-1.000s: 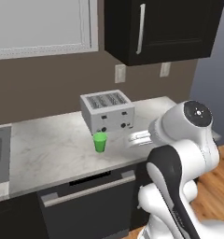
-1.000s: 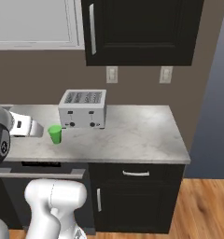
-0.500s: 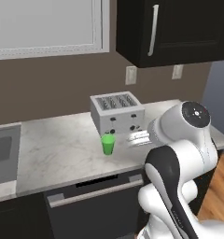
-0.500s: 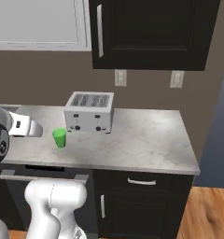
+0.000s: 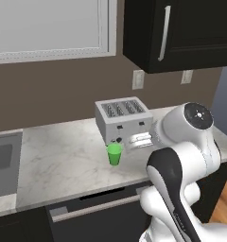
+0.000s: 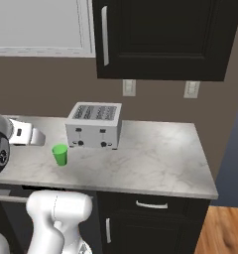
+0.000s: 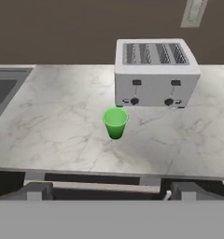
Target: Place the pitcher and cup on the dining counter for serving.
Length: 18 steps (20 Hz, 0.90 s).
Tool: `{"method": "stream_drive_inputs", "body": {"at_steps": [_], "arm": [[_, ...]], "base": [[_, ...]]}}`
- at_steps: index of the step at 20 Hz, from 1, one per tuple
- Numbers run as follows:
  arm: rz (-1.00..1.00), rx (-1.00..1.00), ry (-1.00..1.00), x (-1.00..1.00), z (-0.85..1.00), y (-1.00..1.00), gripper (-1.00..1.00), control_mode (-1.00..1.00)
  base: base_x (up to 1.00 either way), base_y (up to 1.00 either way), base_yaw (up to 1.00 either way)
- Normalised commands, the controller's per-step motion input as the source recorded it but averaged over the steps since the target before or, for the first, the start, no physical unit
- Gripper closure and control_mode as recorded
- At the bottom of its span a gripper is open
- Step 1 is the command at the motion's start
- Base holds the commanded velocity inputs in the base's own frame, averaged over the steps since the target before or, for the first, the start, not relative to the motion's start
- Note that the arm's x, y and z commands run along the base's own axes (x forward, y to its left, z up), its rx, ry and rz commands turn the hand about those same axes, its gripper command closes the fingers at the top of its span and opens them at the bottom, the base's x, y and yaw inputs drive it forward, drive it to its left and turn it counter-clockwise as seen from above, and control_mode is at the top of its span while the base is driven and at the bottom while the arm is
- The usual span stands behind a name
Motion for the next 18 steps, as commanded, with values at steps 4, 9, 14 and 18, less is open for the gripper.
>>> {"method": "stream_drive_inputs", "body": {"at_steps": [4,9,14,18], "arm": [[0.00,0.00,0.11,0.21,-0.05,0.00,-1.00,-1.00],[0.00,-0.01,0.28,0.48,-0.27,0.07,-1.00,-1.00],[0.00,-0.02,0.34,0.67,-0.32,0.06,-1.00,-1.00],[0.03,-0.03,0.29,0.39,-0.26,0.08,-1.00,-1.00]], "base": [[0.06,0.00,0.00],[0.00,0.00,0.00],[0.00,0.00,0.00],[0.00,0.00,0.00]]}}
